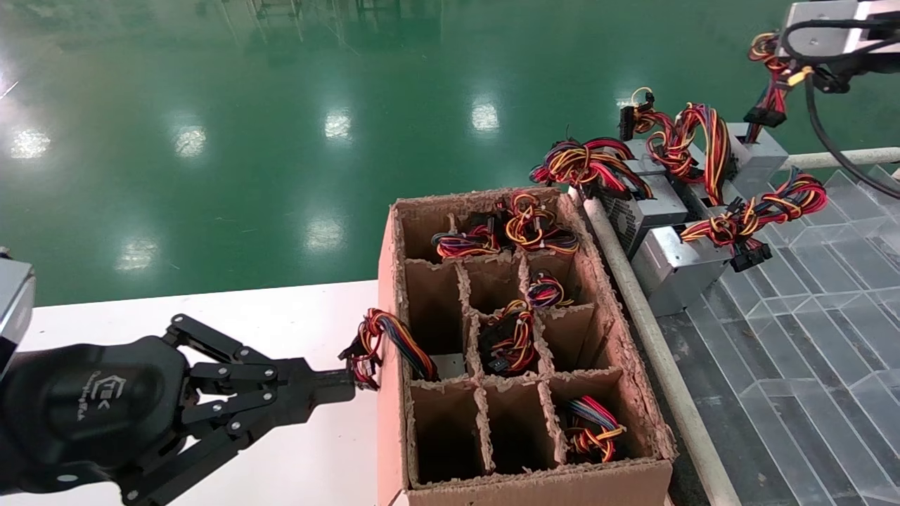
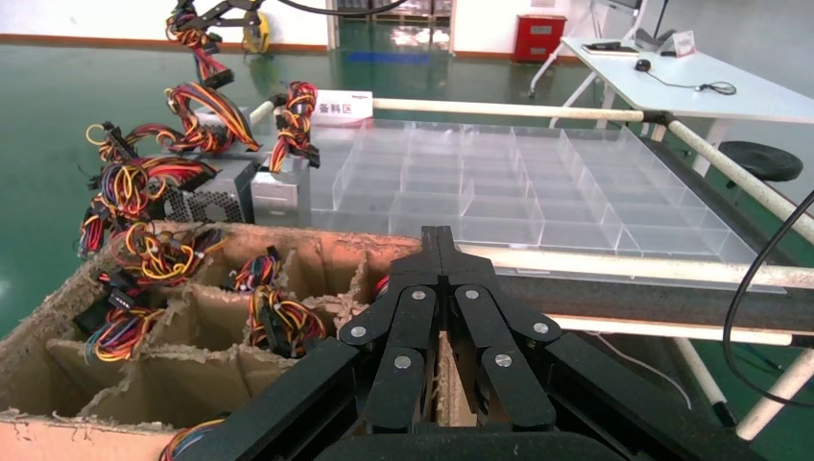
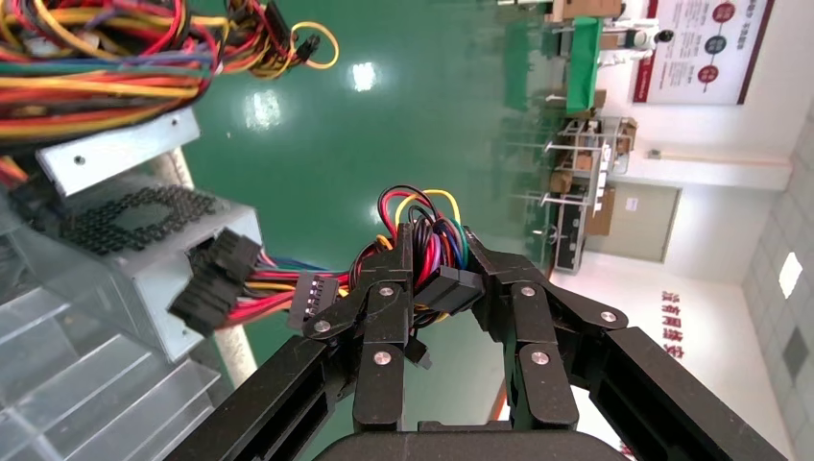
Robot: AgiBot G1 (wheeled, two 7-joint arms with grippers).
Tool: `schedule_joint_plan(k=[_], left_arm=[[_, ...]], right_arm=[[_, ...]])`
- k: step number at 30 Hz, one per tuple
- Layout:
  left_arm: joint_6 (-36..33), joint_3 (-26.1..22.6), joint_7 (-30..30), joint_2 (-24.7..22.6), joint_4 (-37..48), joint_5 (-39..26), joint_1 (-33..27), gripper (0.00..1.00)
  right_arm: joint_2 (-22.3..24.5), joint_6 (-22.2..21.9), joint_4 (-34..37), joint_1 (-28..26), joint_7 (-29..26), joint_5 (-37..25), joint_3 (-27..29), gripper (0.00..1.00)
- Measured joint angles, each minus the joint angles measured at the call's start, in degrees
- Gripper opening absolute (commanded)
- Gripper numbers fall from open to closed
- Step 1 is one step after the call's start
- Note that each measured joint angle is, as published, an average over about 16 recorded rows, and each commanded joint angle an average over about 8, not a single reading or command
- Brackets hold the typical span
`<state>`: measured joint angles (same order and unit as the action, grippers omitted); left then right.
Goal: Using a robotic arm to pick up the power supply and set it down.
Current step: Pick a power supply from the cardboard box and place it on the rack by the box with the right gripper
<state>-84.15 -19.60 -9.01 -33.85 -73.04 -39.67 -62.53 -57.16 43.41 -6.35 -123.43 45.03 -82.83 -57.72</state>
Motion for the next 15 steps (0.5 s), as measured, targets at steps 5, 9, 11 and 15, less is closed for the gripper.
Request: schedule_joint_plan(k=[5, 9, 11, 15], left_arm=[[0.0, 0.0, 0.0, 0.0, 0.0, 0.0, 0.0, 0.00], [0.0, 0.0, 0.0, 0.0, 0.0, 0.0, 0.0, 0.00], [0.0, 0.0, 0.0, 0.0, 0.0, 0.0, 0.0, 0.00], [0.0, 0.0, 0.0, 0.0, 0.0, 0.0, 0.0, 0.00]], right_arm=[[-1.2, -0.1, 1.0, 0.6, 1.1, 0.8, 0.5, 0.00], [-2.1, 0.0, 1.9, 1.2, 1.8, 1.3, 0.8, 0.00], [-2.4, 0.2, 2.3, 1.5, 2.0, 1.6, 1.0, 0.00], [-2.9, 0.5, 3.1, 2.0, 2.4, 2.2, 1.4, 0.15]])
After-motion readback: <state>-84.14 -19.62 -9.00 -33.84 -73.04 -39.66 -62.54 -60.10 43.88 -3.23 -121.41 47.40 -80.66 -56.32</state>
